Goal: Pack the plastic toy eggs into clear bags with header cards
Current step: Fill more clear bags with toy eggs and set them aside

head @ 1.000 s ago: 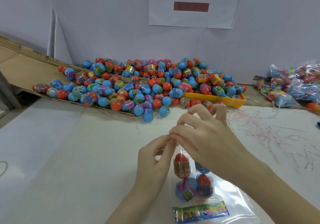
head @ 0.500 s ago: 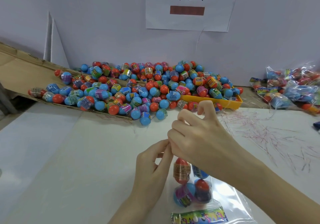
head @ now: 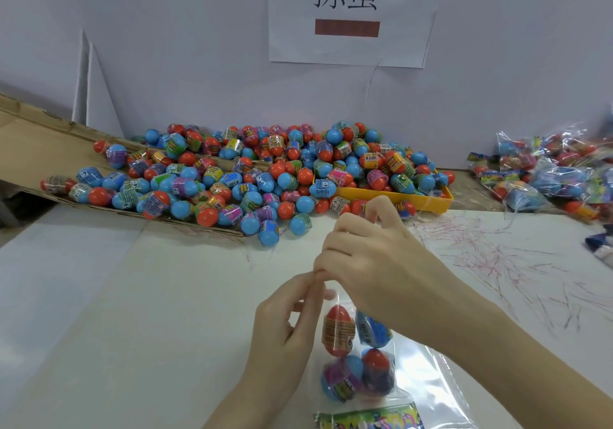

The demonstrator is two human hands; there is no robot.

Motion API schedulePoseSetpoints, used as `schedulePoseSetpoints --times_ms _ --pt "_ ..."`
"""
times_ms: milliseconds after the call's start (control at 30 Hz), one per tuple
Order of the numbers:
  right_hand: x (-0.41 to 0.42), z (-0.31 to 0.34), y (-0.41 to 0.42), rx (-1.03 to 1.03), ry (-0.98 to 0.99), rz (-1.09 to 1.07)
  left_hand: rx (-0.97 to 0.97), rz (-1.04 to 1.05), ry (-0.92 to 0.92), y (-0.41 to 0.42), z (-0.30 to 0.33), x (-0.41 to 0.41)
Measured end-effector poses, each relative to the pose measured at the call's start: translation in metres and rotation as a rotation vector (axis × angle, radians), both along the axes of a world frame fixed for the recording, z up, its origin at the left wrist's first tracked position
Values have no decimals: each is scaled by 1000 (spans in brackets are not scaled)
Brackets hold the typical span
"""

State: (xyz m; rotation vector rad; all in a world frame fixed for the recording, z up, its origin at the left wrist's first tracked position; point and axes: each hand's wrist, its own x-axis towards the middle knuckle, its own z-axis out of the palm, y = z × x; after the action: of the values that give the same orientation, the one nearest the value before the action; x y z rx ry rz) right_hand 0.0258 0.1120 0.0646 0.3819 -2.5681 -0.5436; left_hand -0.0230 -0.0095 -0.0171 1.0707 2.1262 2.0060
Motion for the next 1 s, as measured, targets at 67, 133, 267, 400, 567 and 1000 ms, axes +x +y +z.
schedulePoseSetpoints --times_ms 67,133,267,400,567,1000 --pt "0 0 -1 12 5 -2 9 10 -8 -1 -1 -1" --pt "1 0 -2 23 2 -5 14 25 -1 -1 -1 -1" --pt "1 -2 -2 42 -17 3 0 36 32 -1 0 -1" --pt "-1 0 -1 31 -23 -2 1 38 36 -1 1 -1" --pt "-4 -5 -2 -55 24 -43 11 29 10 -1 2 0" --pt "2 -4 10 -301 -20 19 99 -49 -138 1 2 -1"
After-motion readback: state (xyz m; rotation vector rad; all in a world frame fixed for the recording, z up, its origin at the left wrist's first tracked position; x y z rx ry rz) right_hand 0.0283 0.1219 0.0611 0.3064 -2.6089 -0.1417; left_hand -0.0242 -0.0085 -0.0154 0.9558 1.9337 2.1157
